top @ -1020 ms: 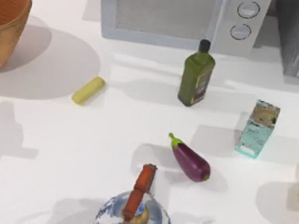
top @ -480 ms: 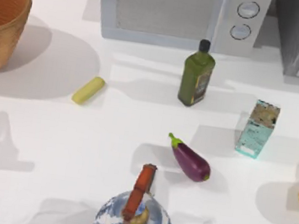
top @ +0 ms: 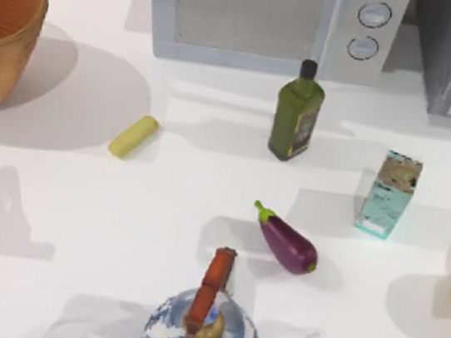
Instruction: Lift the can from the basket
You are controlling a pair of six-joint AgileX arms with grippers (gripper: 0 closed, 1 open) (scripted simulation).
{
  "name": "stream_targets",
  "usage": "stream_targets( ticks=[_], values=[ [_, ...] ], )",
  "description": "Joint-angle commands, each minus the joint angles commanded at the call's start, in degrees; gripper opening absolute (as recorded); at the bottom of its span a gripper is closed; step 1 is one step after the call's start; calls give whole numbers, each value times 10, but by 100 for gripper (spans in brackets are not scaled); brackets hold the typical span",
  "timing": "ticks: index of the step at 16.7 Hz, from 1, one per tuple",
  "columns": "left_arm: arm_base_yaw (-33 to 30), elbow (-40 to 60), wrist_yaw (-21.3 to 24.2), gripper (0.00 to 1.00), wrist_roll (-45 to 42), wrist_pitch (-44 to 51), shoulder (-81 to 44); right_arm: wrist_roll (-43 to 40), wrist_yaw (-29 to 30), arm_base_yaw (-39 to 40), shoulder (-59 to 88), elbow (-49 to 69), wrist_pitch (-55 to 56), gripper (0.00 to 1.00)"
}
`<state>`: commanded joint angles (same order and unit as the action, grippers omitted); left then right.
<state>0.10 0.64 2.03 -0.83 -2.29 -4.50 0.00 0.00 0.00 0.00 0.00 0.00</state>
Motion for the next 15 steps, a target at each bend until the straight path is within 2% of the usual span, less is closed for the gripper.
stream_targets(
  ticks=[15],
  values=[
    [-21,106,232,0,-42,-238,-453,0,0,0,0,0,0,100]
  ],
)
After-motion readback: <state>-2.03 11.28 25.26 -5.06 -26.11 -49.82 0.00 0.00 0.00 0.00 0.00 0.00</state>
